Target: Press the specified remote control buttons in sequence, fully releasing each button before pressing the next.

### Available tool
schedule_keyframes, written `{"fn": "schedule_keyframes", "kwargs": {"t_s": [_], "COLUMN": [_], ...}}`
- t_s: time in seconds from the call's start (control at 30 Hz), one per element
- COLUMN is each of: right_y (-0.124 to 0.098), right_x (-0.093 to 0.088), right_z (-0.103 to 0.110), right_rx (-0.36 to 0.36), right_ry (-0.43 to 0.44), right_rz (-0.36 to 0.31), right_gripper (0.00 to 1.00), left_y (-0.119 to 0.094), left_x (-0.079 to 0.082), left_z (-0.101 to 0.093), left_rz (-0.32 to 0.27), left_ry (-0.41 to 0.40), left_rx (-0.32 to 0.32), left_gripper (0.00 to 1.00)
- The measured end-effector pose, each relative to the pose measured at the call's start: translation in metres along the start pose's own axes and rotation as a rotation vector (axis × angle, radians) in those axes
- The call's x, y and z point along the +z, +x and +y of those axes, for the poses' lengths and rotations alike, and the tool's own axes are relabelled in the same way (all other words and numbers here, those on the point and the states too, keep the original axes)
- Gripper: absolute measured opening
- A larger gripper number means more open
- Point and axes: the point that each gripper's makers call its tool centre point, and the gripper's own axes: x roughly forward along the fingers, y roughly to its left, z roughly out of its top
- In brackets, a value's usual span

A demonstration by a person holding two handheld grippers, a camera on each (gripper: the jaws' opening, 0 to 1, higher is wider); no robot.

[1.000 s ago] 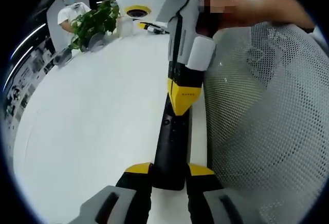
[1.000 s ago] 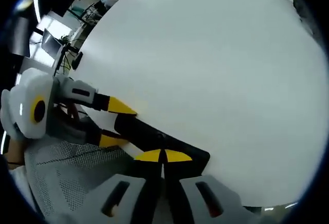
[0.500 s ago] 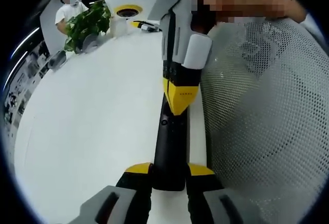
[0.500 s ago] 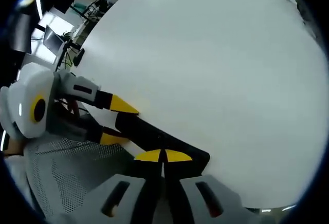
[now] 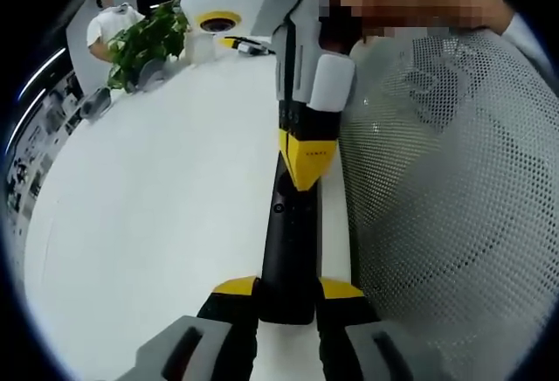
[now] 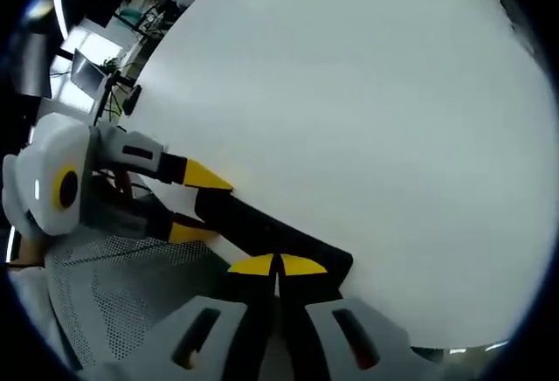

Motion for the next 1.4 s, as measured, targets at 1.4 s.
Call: {"fn": "schedule_keyframes", "kwargs": {"t_s": [1.4], "right_y": [-0.002], "right_x": [-0.0077], "right_z": [-0.004], "right_rx": [-0.071], "right_ry": [-0.05], "right_rz": [0.033], "right_gripper": [0.0], "left_y": [0.0009], "left_x": [0.001], "left_z": [-0.0002], "left_rz": [0.025], "left_ry": [0.012], "left_rx": [-0.006], "left_gripper": [0.25]}}
